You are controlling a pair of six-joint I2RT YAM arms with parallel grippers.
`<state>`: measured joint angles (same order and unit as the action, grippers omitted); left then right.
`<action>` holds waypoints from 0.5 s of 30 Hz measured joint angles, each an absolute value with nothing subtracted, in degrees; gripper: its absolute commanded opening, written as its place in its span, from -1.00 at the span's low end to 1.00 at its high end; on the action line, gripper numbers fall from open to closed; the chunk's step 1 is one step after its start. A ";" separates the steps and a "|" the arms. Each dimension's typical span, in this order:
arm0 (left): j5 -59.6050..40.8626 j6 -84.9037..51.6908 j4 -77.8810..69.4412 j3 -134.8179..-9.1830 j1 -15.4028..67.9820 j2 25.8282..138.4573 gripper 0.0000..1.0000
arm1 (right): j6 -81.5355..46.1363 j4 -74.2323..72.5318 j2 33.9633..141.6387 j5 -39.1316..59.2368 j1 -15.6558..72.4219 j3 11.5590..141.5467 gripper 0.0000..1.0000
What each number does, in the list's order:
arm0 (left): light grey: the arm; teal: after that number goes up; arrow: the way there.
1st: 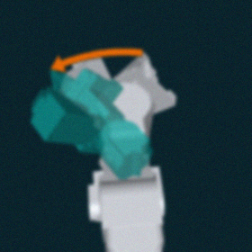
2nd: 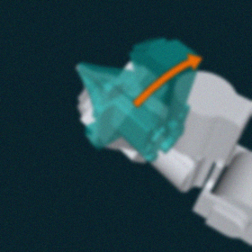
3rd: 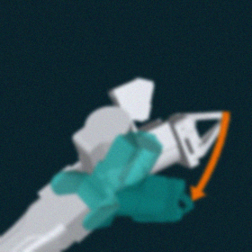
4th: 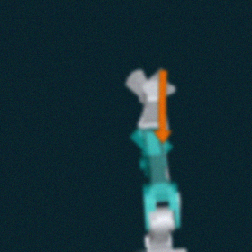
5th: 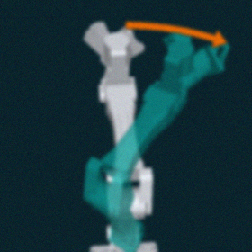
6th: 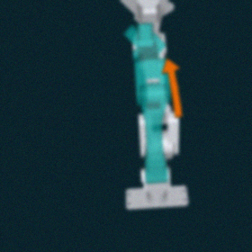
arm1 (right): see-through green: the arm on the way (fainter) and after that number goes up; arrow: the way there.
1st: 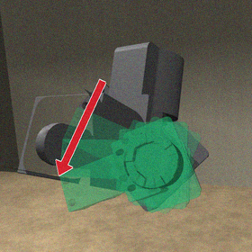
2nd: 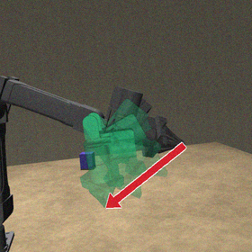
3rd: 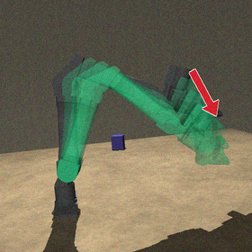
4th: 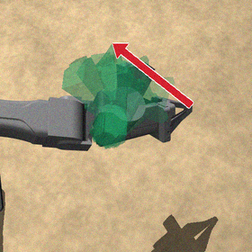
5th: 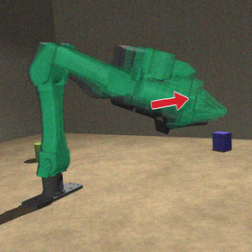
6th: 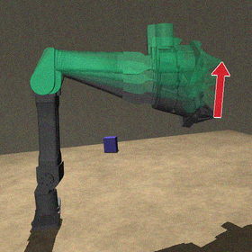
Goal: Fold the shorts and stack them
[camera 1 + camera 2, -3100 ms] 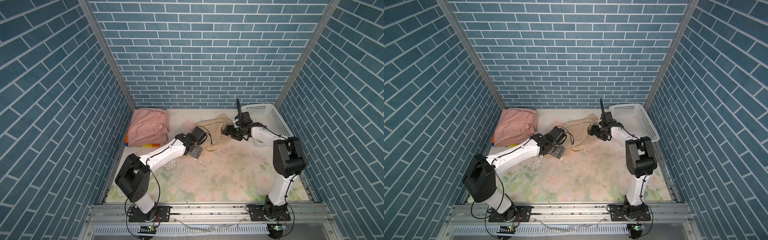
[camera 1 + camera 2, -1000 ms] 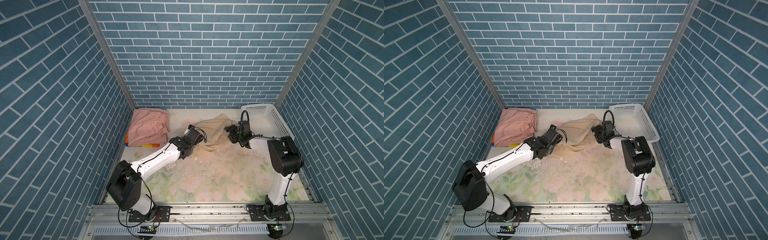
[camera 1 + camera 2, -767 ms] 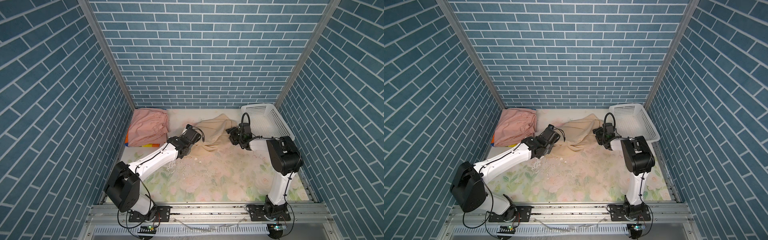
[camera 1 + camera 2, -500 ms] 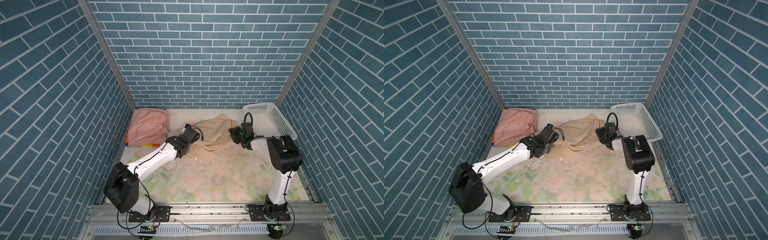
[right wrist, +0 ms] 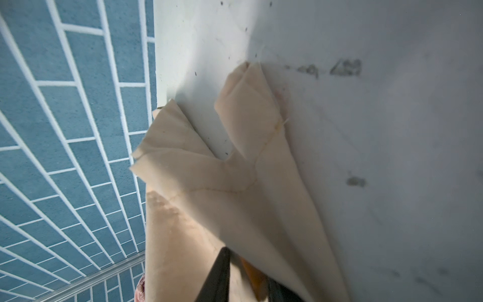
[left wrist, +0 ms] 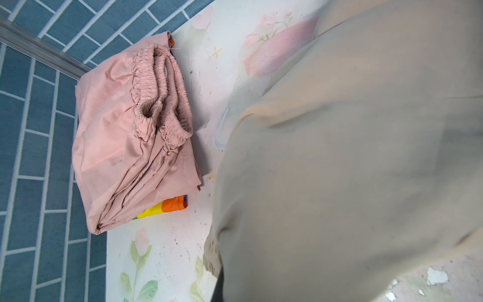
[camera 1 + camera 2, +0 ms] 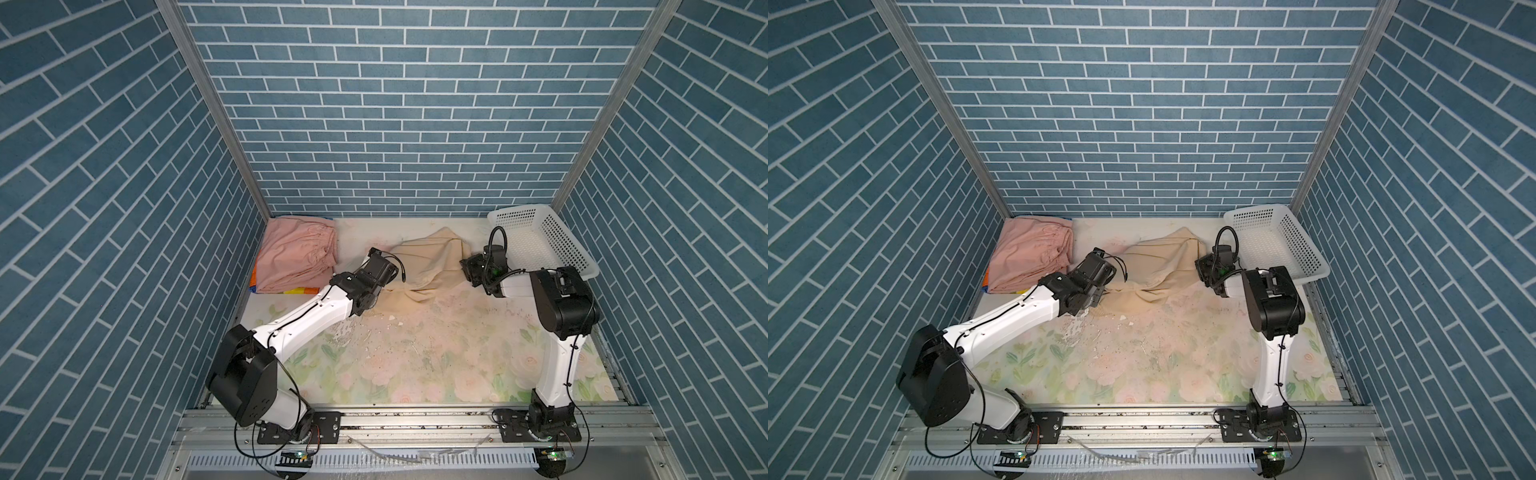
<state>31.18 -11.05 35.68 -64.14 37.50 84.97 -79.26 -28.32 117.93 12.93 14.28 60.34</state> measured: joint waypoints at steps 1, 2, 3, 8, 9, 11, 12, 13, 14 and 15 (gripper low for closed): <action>31.11 -11.05 35.66 -64.14 37.45 84.99 -1.00 | -79.24 -28.27 118.19 12.97 14.28 60.58 -0.66; 30.98 -11.05 35.68 -64.14 37.45 85.01 -1.00 | -79.11 -28.27 118.37 13.04 14.28 60.66 -0.74; 30.92 -11.05 35.66 -64.14 37.41 85.06 -1.00 | -79.22 -28.12 118.45 13.08 14.28 60.71 -0.82; 30.22 -11.07 35.64 -64.14 37.01 85.19 -1.00 | -79.09 -27.75 118.54 13.37 14.31 60.93 -1.00; 29.80 -11.11 35.64 -64.14 36.69 85.19 -1.00 | -79.02 -27.42 118.54 13.52 14.35 61.25 -1.00; 28.51 -11.22 35.59 -64.16 35.44 85.19 -1.00 | -78.39 -26.39 118.39 13.87 14.37 62.41 -1.00; 27.94 -11.31 35.55 -64.16 34.76 85.19 -1.00 | -77.82 -25.61 118.17 14.02 14.39 63.05 -1.00; 27.33 -11.31 35.53 -64.20 33.93 85.19 -1.00 | -77.06 -24.45 117.62 14.17 14.41 63.83 -1.00; 26.85 -11.29 35.62 -64.38 33.08 85.19 -1.00 | -76.01 -23.09 116.84 14.31 14.44 64.62 -1.00; 26.57 -11.25 35.77 -64.66 32.42 85.19 -1.00 | -75.11 -21.67 116.01 14.39 14.44 65.34 -1.00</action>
